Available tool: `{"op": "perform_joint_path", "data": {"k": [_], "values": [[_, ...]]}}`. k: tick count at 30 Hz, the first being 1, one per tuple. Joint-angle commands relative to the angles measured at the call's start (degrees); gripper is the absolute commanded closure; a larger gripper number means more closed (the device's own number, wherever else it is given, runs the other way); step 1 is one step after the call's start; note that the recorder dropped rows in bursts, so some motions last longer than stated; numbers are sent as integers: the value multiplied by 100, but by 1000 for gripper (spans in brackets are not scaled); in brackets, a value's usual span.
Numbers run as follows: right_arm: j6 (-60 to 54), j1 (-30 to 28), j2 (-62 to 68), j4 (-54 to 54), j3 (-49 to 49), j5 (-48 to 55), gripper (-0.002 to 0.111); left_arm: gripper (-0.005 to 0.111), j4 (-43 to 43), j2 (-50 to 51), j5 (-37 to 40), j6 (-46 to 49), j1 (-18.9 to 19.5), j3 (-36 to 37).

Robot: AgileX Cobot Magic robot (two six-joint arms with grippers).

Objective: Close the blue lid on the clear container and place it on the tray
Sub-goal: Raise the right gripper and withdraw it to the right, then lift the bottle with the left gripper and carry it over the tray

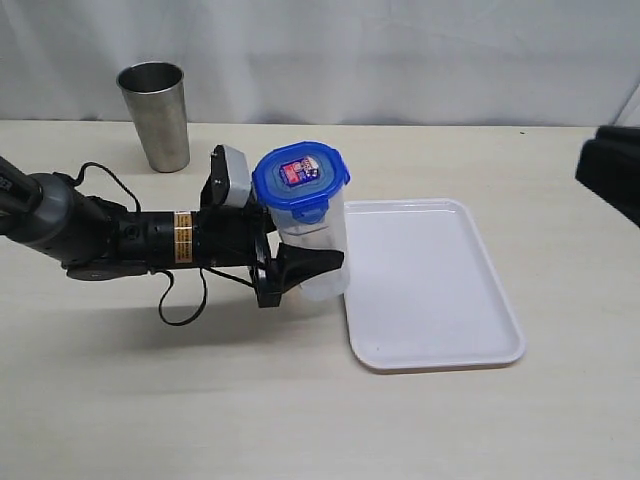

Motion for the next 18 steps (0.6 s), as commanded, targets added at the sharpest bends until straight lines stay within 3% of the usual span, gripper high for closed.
{"op": "perform_joint_path", "data": {"k": [1,5,12,15,18], "values": [[36,-12,-632,136,398,92,103,107,-117,-53,704,-206,-229,-98],[36,-12,-945,95,516,87,103,107,-91,-53,1300,-489,-460,-318],[36,-12,-1023,95,516,55,103,107,174,-763,1990,-601,-541,-510],[36,-12,-1023,95,516,55,103,107,497,-1155,3872,-706,-880,-854],[25,-12,-1021,95,516,55,103,107,963,-1155,4858,-810,-1334,-1364]]}}
